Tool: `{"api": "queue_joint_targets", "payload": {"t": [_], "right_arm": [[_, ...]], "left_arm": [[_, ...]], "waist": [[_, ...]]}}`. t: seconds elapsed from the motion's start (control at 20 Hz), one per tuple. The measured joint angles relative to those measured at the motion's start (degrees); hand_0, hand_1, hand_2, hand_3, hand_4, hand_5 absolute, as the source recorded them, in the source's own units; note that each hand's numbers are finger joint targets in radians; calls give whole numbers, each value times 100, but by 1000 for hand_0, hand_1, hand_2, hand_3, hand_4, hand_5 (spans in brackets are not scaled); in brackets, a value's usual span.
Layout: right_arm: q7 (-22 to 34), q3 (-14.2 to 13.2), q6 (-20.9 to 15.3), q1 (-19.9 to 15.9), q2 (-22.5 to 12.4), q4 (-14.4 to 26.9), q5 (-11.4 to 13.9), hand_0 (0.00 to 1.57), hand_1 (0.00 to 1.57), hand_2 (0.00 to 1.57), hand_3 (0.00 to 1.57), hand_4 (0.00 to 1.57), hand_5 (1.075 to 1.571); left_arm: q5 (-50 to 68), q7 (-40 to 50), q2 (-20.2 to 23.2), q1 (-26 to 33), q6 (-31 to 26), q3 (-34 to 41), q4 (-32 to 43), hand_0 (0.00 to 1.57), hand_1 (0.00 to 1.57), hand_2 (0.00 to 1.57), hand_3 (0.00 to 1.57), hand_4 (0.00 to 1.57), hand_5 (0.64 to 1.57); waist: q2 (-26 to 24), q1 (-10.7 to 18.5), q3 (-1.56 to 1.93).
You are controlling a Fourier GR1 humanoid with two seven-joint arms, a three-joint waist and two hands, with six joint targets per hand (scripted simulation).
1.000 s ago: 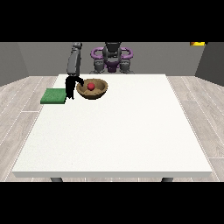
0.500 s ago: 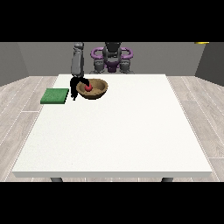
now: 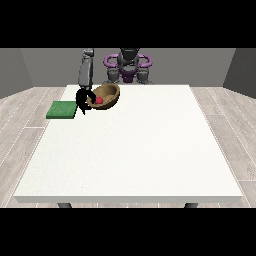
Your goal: Pick the cup and pour the ball into the bowl, then pick the bowl and place it on the pad
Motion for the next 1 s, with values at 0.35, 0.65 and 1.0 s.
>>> {"api": "queue_joint_targets", "payload": {"t": [0.35,0.65,1.0], "right_arm": [[480,236,-482,189,-98,-368,141,1571,1571,1571,1248,1012,1546],[2096,568,-682,70,-766,-596,431,1571,1571,1571,969,1046,1557],[3663,719,-181,-278,-1971,-892,672,1571,1571,1571,545,1101,1567]], "left_arm": [[106,-8,98,62,-118,107,175,0,0,0,0,1186,1526],[8,-127,202,343,-175,215,599,0,0,0,0,1200,1540],[-155,-568,323,851,-284,376,1084,0,0,0,0,1198,1545]], "waist": [[-84,105,101],[-388,-213,191],[-696,-698,198]]}}
